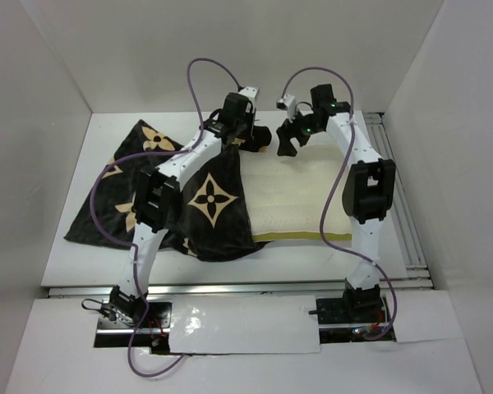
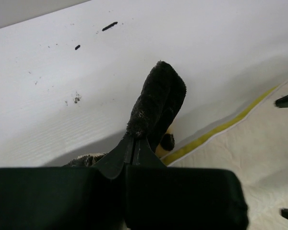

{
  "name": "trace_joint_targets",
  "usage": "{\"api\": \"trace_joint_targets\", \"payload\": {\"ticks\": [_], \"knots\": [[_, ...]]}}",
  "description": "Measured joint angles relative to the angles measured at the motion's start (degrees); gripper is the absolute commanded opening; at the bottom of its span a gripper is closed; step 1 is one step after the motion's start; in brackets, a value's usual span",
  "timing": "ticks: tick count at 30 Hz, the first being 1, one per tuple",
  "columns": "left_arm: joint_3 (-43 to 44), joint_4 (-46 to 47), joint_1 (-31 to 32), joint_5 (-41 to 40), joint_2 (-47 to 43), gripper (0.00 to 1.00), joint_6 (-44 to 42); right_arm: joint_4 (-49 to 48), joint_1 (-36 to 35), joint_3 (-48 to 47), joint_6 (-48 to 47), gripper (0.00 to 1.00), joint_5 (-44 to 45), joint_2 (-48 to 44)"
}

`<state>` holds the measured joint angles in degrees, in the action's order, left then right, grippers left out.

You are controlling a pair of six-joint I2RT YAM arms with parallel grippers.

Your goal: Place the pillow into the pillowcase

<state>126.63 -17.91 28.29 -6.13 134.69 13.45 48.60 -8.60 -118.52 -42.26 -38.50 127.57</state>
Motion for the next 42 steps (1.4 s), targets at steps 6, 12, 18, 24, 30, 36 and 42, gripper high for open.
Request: {"api": "trace_joint_targets", "payload": {"ticks": [6,12,18,24,30,36,42], "knots": [[-0.31,0.00,0.61,0.00,0.00,0.00,-0.09,2.58,0.61,-0.87,-3.32,1.00,-3.32,-1.84],[-0.31,0.02,0.70,-0.04,0.00,0.00,-0.20,6.03,0.87,-0.59,-6.51,1.00,-3.61,5.51],[-0.31,0.02,1.07,-0.11,0.00,0.00,-1.01,7.26,0.22,-1.29,-9.11,0.00,-5.27,8.92],[-0.31,-0.57,1.53,-0.66,-0.59,0.00,-1.38,1.31,-1.86,3.54,-1.95,0.00,-4.83,5.14],[0.37,-2.08,2.23,-0.98,-3.37,0.00,-0.39,-20.24,-2.27,28.30,12.61,0.00,-2.97,-17.79],[2.49,-3.76,5.25,-1.66,-10.34,0.00,2.12,-34.32,-8.13,35.82,24.70,0.00,-1.07,-37.62],[3.78,-5.75,10.97,-9.46,-20.13,0.00,3.41,-45.62,-16.96,41.79,32.59,0.00,6.14,-40.87]]}}
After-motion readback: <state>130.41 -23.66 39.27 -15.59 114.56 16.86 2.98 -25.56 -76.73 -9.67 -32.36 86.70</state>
